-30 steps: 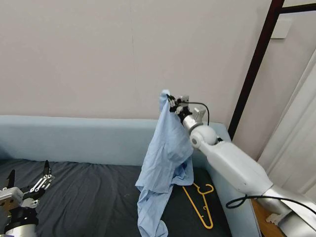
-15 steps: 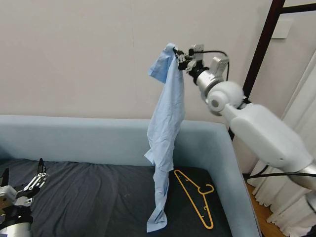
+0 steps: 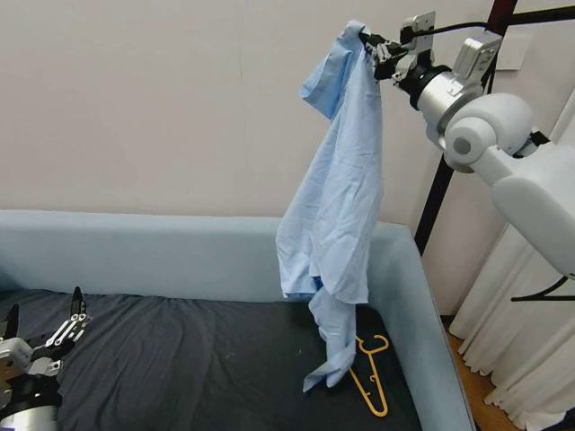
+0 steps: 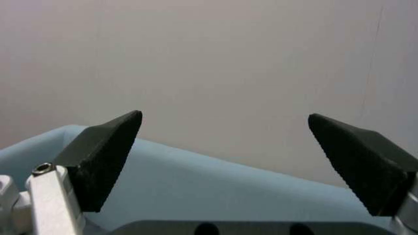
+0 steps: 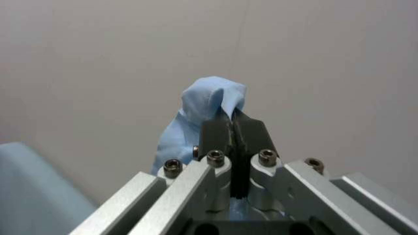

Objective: Pick up the clothes from the sofa and hang them on the clothes hanger.

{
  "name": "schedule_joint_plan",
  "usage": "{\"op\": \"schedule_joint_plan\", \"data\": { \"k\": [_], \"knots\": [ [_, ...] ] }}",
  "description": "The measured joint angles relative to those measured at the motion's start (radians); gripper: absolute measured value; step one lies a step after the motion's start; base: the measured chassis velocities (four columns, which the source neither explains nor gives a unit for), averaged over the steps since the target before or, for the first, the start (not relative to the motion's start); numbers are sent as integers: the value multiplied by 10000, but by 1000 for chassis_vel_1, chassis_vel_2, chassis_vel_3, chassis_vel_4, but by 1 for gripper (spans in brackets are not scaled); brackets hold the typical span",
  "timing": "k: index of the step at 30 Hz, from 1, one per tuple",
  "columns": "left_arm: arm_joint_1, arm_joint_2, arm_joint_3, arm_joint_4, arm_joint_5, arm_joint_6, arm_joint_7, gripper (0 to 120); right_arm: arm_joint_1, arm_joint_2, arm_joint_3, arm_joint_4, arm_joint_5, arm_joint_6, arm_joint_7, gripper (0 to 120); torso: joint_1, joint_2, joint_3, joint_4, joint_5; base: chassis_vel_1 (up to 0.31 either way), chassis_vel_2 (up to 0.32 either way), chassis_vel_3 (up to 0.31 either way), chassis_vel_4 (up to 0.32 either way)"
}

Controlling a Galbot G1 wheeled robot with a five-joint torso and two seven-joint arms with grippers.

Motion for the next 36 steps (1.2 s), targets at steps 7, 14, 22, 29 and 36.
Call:
{"op": "schedule_joint_plan", "data": {
  "k": [7,14,22,29,36],
  "knots": [
    [62,99,-174,119,-24,77,7,100,-3039,1536,-1746,-313,-1446,1410,-77,0,0,-1,3,2,-1,0,0,0,0],
    [343,181,-789,-10,-208,69,8,100,-5094,3054,-2776,-1934,-2747,2499,-17,0,0,0,1,3,-3,0,0,0,0],
    [448,167,-1065,-80,-180,23,25,100,-6498,4044,-3286,-2748,-3394,2642,38,0,0,0,1,2,-1,0,0,0,0],
    [317,15,-787,-113,46,76,38,100,-7019,4155,-3455,-1676,-2136,563,2215,16,0,0,1,2,-2,0,0,0,0],
    [242,-70,-669,-145,128,102,43,100,-6962,3460,-2742,542,1091,-3386,4205,43,-1,0,0,2,1,0,0,0,0]
  ]
}}
